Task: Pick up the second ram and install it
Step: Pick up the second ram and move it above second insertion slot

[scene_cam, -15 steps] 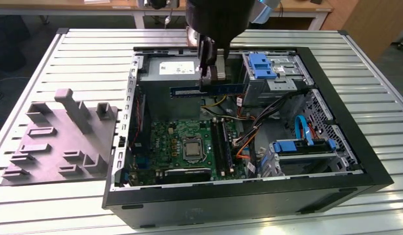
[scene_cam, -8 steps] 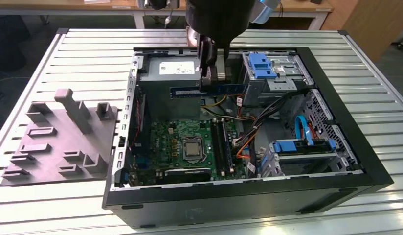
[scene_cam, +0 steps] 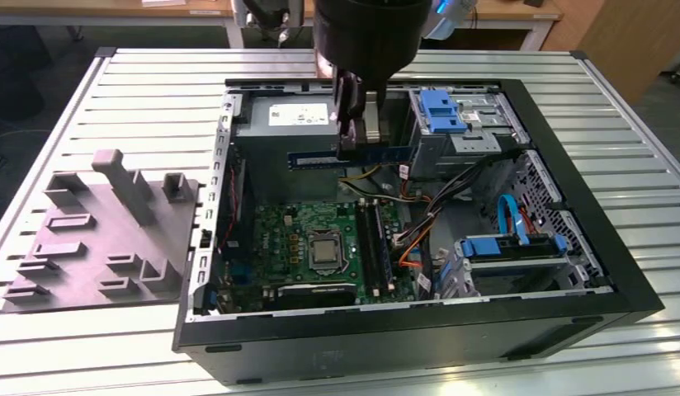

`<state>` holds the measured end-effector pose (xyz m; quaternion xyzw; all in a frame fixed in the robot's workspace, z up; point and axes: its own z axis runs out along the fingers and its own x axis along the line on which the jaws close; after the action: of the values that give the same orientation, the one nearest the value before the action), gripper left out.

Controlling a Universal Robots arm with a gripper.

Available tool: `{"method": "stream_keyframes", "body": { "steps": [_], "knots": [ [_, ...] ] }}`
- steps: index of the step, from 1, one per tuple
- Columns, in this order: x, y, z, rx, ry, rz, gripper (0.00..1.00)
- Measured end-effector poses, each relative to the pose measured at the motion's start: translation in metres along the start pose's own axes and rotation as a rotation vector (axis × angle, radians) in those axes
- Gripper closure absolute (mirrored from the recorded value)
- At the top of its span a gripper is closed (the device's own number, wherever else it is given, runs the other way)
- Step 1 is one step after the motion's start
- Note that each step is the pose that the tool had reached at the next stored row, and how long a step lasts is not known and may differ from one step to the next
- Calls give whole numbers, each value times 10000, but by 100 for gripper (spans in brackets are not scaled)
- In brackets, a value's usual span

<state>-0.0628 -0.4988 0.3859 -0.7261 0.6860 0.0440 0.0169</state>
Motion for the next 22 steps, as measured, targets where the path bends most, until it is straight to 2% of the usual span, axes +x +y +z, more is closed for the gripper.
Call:
{"method": "stream_keyframes", "body": {
  "steps": [22],
  "knots": [
    [17,-58,166,2,-43,-1,88]
  ]
}}
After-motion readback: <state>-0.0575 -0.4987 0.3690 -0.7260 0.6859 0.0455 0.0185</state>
